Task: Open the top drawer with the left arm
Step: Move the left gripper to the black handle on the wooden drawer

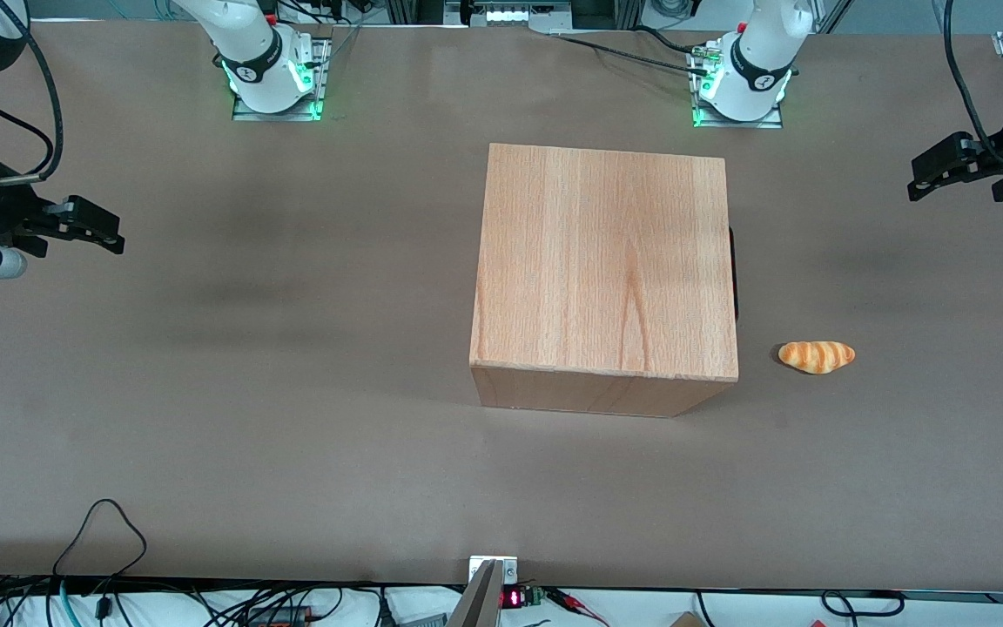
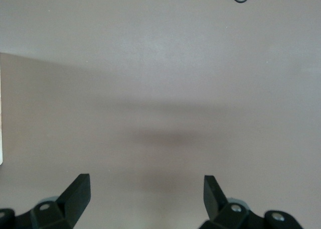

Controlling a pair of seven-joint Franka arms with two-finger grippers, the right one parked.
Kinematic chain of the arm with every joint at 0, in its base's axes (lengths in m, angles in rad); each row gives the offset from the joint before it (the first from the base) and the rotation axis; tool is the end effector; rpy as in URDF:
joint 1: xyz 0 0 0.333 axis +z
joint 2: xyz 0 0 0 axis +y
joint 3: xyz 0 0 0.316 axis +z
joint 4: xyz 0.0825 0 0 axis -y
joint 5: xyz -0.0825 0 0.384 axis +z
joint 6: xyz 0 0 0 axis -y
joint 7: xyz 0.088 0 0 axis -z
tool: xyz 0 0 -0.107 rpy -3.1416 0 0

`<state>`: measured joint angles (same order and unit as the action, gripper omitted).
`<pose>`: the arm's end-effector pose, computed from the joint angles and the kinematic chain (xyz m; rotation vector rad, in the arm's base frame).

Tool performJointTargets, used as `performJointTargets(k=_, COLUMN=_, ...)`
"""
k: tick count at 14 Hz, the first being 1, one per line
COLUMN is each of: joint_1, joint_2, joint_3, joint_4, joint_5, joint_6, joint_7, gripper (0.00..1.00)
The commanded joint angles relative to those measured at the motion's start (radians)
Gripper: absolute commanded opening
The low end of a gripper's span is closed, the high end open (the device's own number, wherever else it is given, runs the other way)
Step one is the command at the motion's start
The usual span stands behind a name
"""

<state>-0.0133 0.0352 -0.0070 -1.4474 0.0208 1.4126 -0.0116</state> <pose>0.5490 -0.0086 0.6490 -3.1182 0.0096 0.1087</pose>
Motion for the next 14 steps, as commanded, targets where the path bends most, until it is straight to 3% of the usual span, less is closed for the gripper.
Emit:
performJointTargets(k=1, joint_1=0.003, joint_2=-0.009, joint_3=-0.004, joint_4=-0.004, joint_5=0.008, joint_6=0.002, joint_7=0.019, gripper=1.00)
performJointTargets(k=12, joint_1=-0.011, joint_2=0.018, joint_3=-0.011, joint_4=-0.004, joint_5=0.007, joint_6=0.000, joint_7=0.033, gripper=1.00)
performJointTargets(k=14, joint_1=-0.017, joint_2=0.040, joint_3=-0.011, joint_4=-0.005, joint_5=-0.024, joint_6=0.000, joint_7=0.032, gripper=1.00)
